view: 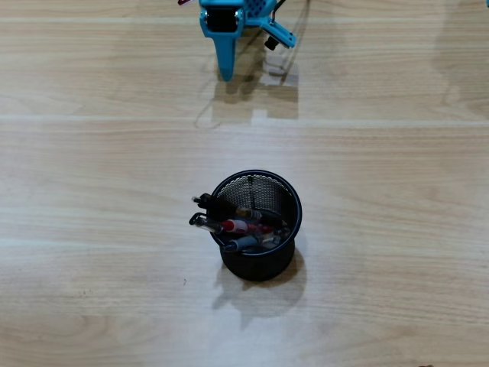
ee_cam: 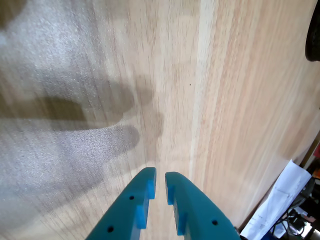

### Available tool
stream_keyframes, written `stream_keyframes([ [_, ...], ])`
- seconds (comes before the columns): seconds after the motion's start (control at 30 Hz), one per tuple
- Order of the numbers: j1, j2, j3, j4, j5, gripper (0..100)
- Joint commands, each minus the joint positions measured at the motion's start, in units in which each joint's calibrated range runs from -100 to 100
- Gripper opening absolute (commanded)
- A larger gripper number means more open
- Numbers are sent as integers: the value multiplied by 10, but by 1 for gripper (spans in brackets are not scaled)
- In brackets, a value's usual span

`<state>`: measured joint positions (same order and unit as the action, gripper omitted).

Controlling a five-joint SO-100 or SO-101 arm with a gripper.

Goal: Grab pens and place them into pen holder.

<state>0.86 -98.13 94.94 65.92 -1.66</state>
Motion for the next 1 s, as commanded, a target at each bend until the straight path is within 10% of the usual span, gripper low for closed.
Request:
stream_keyframes([
  [0.0, 2, -3, -4, 2, 1, 3],
  [0.97, 6, -3, -6, 2, -2, 3],
])
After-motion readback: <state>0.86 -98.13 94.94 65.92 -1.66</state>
